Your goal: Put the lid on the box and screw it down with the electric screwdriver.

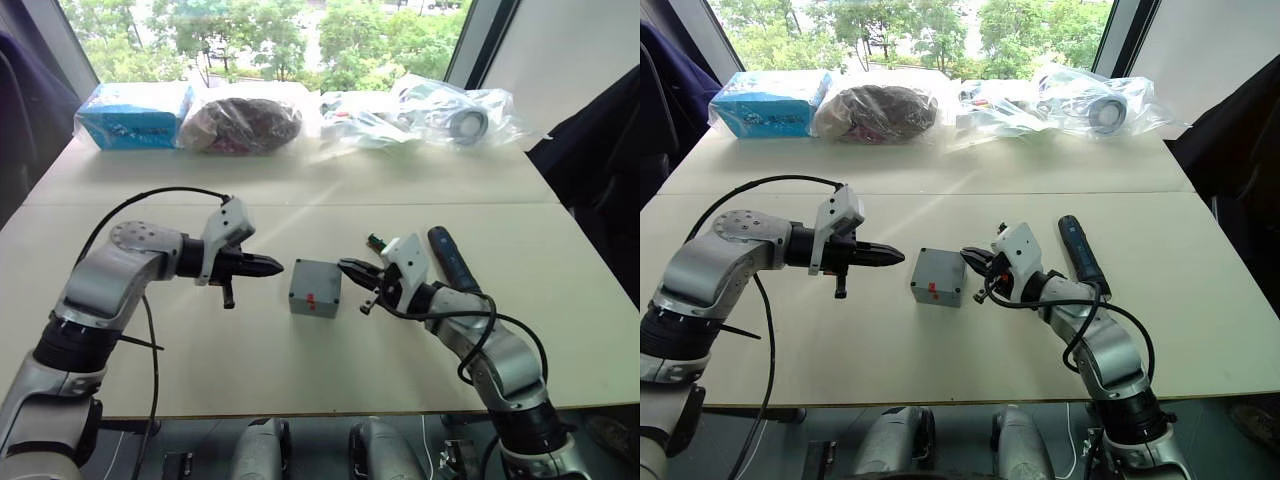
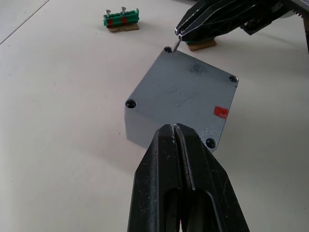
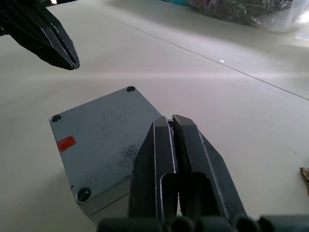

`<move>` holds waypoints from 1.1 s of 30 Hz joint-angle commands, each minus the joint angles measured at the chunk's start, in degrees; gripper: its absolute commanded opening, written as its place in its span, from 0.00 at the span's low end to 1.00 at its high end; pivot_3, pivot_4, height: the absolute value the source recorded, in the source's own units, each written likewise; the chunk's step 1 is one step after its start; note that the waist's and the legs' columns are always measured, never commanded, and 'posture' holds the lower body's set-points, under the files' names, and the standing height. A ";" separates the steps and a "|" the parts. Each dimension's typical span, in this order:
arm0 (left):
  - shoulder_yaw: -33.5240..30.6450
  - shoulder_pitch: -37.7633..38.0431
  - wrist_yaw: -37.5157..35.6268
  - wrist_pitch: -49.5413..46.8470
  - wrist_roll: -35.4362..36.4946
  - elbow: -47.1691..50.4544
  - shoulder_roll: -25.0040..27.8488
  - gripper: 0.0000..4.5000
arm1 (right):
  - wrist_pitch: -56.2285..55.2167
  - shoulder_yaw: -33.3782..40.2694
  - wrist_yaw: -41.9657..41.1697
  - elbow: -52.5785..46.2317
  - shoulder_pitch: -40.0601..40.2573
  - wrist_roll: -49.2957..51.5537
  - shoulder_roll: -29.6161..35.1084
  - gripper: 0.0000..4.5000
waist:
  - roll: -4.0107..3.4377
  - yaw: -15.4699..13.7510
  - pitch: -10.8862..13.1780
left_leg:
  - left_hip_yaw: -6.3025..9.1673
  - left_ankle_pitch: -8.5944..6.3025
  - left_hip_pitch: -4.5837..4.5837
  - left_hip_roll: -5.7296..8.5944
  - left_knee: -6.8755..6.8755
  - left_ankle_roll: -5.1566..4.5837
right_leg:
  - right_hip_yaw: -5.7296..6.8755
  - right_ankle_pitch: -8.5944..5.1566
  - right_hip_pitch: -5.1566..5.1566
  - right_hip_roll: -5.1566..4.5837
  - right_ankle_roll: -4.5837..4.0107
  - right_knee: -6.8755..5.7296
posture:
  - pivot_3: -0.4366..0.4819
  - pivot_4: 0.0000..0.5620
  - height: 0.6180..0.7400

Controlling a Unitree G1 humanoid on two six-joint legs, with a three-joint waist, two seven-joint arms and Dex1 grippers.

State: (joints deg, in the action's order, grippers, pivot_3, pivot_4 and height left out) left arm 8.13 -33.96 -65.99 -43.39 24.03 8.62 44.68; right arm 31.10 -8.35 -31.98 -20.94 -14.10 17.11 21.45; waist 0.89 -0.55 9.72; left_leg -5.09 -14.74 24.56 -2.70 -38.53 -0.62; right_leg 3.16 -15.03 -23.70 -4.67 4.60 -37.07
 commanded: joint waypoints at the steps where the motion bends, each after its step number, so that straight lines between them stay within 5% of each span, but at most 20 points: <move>1: -0.72 -0.98 -0.08 1.03 0.20 0.24 0.13 0.00 | -1.35 -0.10 0.09 -0.31 -0.67 -0.53 -0.23 0.01 | 0.00 0.02 0.00 | 0.00 0.00 0.00 0.00 0.00 0.00 | 0.00 0.00 0.00 0.00 0.00 0.00 | 0.48 0.27 1.00; 17: 0.05 -0.53 0.18 2.55 -0.29 -0.36 -0.56 0.00 | -1.33 -1.44 0.76 2.01 -2.04 -1.88 -1.55 0.01 | 0.00 0.04 0.00 | -0.01 0.00 0.00 0.00 0.00 0.01 | 0.00 0.01 0.00 0.00 0.02 0.00 | 0.48 0.27 1.00; 28: -0.83 -0.79 0.68 2.72 0.78 -0.55 -1.85 0.00 | 2.85 3.13 2.43 -1.56 -3.04 0.35 -1.29 0.92 | 0.00 -0.10 0.00 | -0.01 0.01 0.00 0.00 0.00 0.01 | 0.00 0.01 0.01 0.00 0.03 -0.01 | 0.48 0.27 1.00; 33: -0.89 -3.50 0.34 2.49 2.50 0.76 -4.38 0.00 | 19.30 18.16 9.55 -7.19 -7.23 9.86 -0.55 0.92 | 0.00 -0.11 0.00 | 0.00 0.01 0.00 0.00 0.00 0.02 | 0.00 0.02 0.01 -0.01 0.03 -0.03 | 0.48 0.27 1.00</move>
State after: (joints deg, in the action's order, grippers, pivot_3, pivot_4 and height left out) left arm 8.25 -35.09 -65.22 -41.75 25.00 7.25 40.88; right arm 42.80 2.02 -25.01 -24.00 -18.51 22.30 19.10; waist 0.89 -0.67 9.72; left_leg -5.09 -14.72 24.56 -2.70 -38.53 -0.59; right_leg 3.16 -15.00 -23.68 -4.68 4.63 -37.10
